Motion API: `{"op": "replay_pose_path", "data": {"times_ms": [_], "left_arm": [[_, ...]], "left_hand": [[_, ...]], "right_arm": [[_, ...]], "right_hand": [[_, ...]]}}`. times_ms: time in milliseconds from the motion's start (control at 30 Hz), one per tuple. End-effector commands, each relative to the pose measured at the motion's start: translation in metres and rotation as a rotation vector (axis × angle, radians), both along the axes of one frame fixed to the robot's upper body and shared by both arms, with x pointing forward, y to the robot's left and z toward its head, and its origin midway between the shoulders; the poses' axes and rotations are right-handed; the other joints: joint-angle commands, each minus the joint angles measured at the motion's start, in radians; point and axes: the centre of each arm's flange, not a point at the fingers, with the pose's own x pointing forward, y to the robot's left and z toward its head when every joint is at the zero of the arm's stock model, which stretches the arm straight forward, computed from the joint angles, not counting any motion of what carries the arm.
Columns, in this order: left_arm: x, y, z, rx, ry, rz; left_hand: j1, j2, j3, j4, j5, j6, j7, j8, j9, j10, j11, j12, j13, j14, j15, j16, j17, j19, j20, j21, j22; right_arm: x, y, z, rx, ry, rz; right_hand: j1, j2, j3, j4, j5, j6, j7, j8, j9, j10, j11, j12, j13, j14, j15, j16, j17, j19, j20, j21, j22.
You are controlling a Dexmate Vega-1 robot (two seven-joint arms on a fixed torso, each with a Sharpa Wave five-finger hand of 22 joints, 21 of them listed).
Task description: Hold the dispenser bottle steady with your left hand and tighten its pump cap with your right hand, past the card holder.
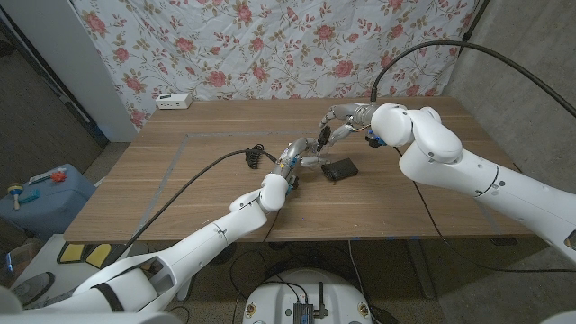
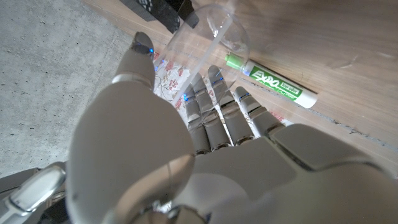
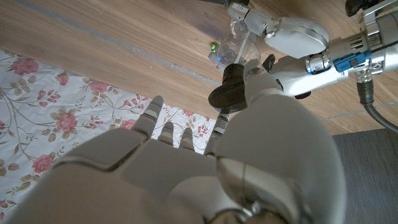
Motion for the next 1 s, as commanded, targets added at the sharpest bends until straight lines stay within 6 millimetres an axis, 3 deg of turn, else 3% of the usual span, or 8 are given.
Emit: {"op": "replay_pose_path", "data": {"times_ms": [33,333,1000], "left_arm": [[-0.0013,0.0,-0.0022,0.003,0.002,0.002],[-0.001,-0.0005,-0.0024,0.007,0.006,0.001],[-0.0013,-0.0008,-0.0041,0.007,0.015,0.001]], "left_hand": [[-0.087,0.13,0.07,0.072,-0.002,0.205,-0.049,0.01,0.003,0.032,-0.025,0.006,0.002,0.02,-0.076,0.006,0.003,0.002,-0.107,0.002,0.003],[-0.088,0.13,0.071,0.072,-0.003,0.207,-0.049,0.009,0.003,0.034,-0.024,0.005,0.001,0.022,-0.078,0.006,0.002,0.003,-0.107,0.002,0.003],[-0.09,0.131,0.071,0.071,-0.005,0.206,-0.049,0.007,0.002,0.034,-0.024,0.001,0.002,0.019,-0.077,0.005,0.004,0.005,-0.104,0.002,0.003]], "right_arm": [[-0.0006,0.002,0.0034,-0.016,0.022,-0.037],[-0.0021,0.0013,0.0051,-0.014,0.02,-0.048],[0.0002,0.0022,0.0018,0.011,0.027,-0.023]], "right_hand": [[-0.009,-0.004,0.001,0.01,-0.002,0.009,0.001,0.004,0.004,-0.007,0.007,0.008,0.004,0.003,-0.005,0.006,0.003,0.005,-0.008,0.009,0.002],[-0.051,-0.001,-0.015,0.029,-0.01,0.019,0.003,0.006,0.005,-0.003,0.013,0.014,0.005,0.007,0.005,0.01,0.005,0.009,-0.014,0.012,0.002],[-0.168,-0.001,-0.057,0.066,-0.015,0.16,0.004,0.054,0.015,0.049,0.017,0.033,0.002,0.028,0.008,0.019,0.003,0.03,-0.027,0.016,0.001]]}}
